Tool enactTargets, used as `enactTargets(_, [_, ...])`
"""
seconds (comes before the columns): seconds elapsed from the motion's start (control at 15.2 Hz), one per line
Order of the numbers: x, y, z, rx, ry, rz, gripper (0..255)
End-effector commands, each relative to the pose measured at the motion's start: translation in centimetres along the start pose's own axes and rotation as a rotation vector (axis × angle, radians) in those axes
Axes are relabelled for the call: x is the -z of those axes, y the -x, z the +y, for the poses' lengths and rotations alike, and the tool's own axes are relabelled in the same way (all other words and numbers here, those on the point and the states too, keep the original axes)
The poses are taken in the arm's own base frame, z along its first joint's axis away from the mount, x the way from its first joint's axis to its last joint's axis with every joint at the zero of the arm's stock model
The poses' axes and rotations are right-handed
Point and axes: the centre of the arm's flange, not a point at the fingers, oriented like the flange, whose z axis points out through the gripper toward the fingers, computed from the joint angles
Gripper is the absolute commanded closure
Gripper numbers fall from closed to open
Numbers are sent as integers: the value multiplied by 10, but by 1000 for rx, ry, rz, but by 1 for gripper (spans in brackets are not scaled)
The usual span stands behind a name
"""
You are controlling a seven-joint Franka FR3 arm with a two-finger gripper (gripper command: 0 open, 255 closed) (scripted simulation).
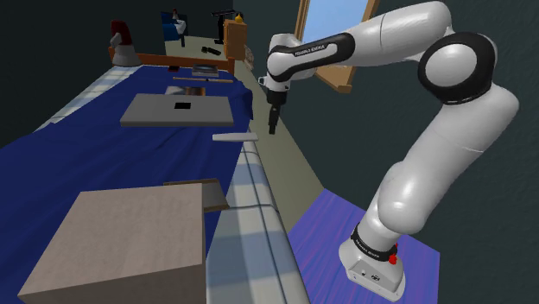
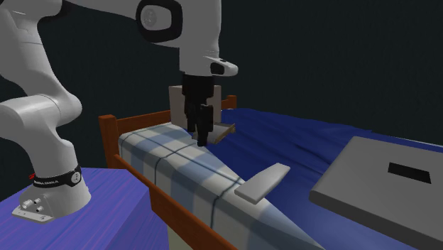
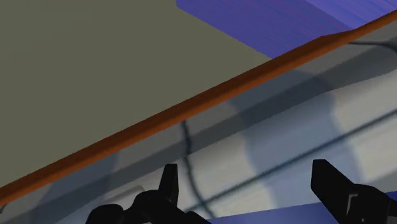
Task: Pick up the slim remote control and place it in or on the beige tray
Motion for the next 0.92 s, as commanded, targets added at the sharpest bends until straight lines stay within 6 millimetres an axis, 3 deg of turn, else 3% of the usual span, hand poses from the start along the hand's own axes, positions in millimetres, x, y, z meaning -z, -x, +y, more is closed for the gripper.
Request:
enactTargets(0.0, [-9,-21,16,53,13,4,0])
enactTargets(0.86, [-64,-165,68,381,89,29,0])
